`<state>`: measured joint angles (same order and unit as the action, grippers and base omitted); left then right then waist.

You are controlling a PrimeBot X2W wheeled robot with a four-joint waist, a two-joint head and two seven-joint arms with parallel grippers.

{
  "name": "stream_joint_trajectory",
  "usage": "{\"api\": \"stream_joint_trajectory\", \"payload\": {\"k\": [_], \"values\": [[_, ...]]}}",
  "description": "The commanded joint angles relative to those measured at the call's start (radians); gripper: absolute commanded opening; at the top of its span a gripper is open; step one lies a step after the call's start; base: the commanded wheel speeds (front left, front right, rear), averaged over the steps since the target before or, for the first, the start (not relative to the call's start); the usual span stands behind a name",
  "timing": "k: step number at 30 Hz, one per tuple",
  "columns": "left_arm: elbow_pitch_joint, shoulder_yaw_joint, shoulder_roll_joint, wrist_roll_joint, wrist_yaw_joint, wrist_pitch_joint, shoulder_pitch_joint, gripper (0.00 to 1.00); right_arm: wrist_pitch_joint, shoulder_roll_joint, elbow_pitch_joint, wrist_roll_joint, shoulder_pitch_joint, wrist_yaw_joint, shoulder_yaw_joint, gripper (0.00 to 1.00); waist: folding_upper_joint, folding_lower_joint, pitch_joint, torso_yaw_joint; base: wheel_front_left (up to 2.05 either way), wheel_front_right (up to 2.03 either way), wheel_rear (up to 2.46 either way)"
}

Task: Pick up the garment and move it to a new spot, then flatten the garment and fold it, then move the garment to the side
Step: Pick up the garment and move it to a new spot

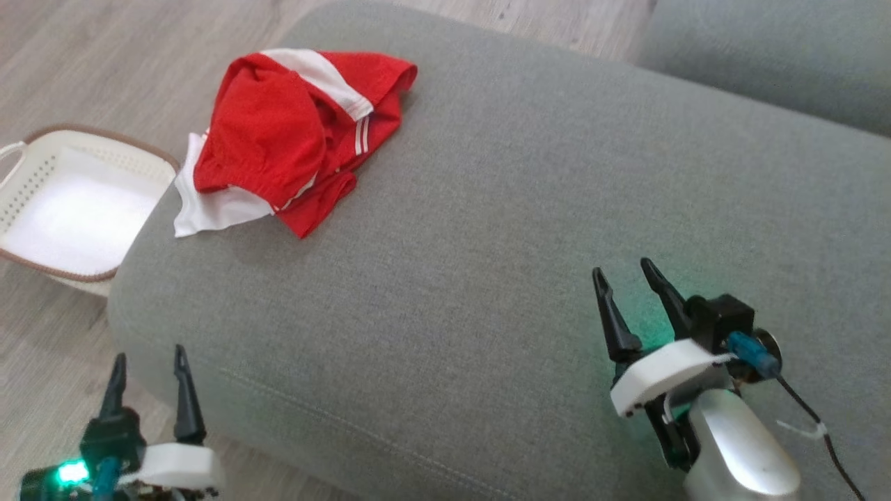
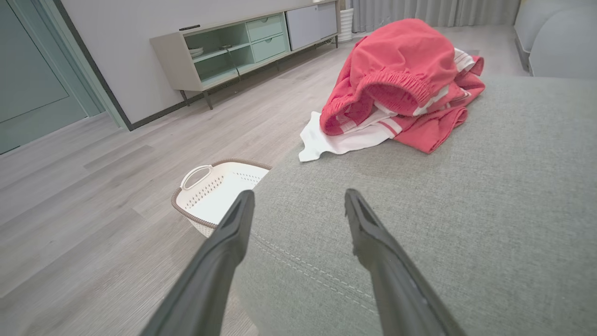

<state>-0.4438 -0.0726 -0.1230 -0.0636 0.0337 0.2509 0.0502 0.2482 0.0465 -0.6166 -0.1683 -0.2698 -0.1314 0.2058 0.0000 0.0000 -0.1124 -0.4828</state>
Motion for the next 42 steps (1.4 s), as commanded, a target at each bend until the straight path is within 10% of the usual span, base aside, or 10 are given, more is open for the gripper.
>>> {"api": "stream_joint_trajectory", "payload": {"k": [1, 16, 27, 28, 29, 30, 42], "values": [[0.03, -0.045, -0.023, -0.005, -0.003, 0.011, 0.042, 1.0, 0.014, 0.004, 0.03, 0.006, -0.044, 0.001, 0.027, 1.0, 0.0, 0.0, -0.033, 0.001, 0.0, 0.0, 0.0], [-0.207, -0.043, -0.223, -0.041, -0.152, 0.011, 0.541, 1.0, 0.014, 0.041, 0.069, 0.117, -0.122, 0.001, 0.025, 1.0, 0.0, 0.0, -0.262, 0.119, 0.0, 0.0, 0.0], [-0.575, 0.03, -0.279, -0.144, -0.164, -0.027, 0.741, 1.0, 0.014, 0.059, 0.072, 0.116, -0.145, 0.001, 0.036, 1.0, 0.0, 0.0, -0.311, 0.204, 0.0, 0.0, 0.0], [-0.594, 0.039, -0.278, -0.148, -0.164, -0.029, 0.747, 0.85, 0.014, 0.058, 0.073, 0.115, -0.145, 0.001, 0.033, 1.0, 0.0, 0.0, -0.313, 0.208, 0.0, 0.0, 0.0], [-0.606, 0.051, -0.275, -0.156, -0.164, -0.027, 0.753, 0.25, 0.014, 0.057, 0.074, 0.114, -0.145, 0.001, 0.032, 1.0, 0.0, 0.0, -0.314, 0.211, 0.0, 0.0, 0.0], [-0.613, 0.054, -0.277, -0.166, -0.164, -0.02, 0.759, 0.0, 0.014, 0.057, 0.074, 0.114, -0.144, 0.001, 0.03, 1.0, 0.0, 0.0, -0.313, 0.213, 0.0, 0.0, 0.0], [-0.334, 0.12, -0.37, -0.092, -0.159, 0.01, 0.821, 0.0, 0.014, 0.017, 0.115, 0.085, -0.095, 0.001, 0.023, 1.0, 0.0, 0.0, -0.178, 0.255, 0.0, 0.0, 0.0]]}}
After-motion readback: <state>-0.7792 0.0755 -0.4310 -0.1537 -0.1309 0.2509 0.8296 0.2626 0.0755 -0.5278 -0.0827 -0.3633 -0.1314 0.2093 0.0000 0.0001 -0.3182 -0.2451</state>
